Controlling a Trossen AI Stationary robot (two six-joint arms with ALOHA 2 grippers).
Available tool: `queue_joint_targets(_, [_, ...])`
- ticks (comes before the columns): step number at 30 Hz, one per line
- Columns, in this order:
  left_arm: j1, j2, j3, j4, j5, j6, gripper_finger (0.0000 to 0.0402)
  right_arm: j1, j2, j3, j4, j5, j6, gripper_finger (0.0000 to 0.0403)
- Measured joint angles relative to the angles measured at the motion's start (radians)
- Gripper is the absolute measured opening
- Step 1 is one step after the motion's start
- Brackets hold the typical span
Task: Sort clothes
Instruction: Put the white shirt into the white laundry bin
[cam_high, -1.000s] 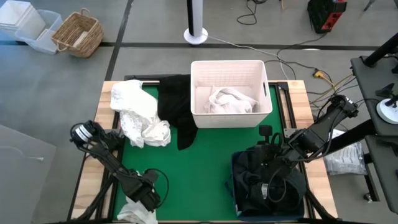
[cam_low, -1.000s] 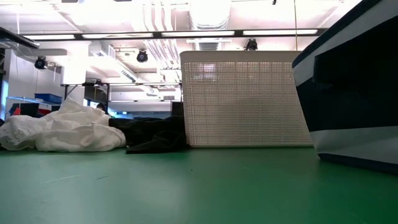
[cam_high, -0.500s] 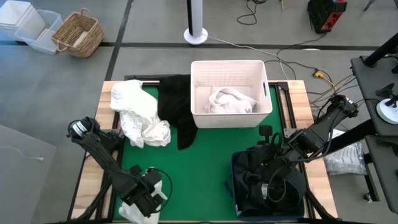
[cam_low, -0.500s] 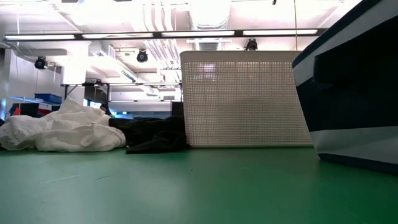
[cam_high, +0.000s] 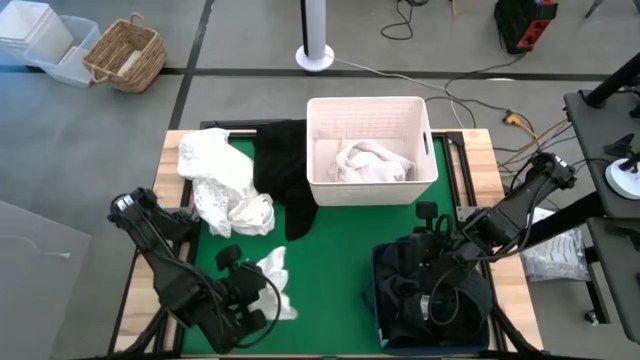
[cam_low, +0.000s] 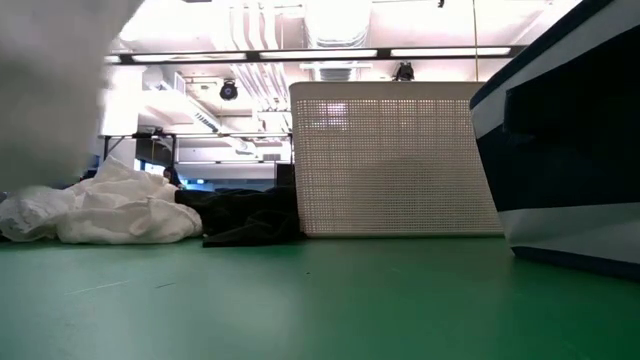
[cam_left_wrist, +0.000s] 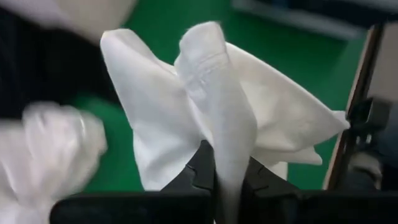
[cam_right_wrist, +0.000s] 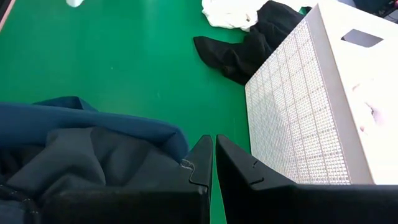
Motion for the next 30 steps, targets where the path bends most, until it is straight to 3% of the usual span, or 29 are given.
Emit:
queue_joint_targets(9, [0.091,0.004,0.222,0.018,-0.37,0.396,0.0,0.0,0.0,-0.004,-0.013,-0.004,0.0,0.0012])
queue_joint_targets(15, [0.213,0.032,0.395,0.055,-0.476,0.662,0.0,0.0,-0.001,-0.007,-0.018,-0.005,0.0,0.0012])
queue_joint_targets(20, [0.344,0.057,0.537,0.144,-0.481,0.898,0.0,0.001,-0.002,-0.014,-0.059,-0.01,0.032,0.0012])
queue_joint_targets(23, [0.433,0.056,0.559,0.297,-0.446,1.078,0.0,0.001,-0.002,-0.014,-0.111,-0.011,0.078,0.0012])
queue_joint_targets(30, [0.634,0.051,0.56,0.636,-0.216,1.396,0.0,0.001,-0.004,-0.018,-0.159,-0.011,0.132,0.0012])
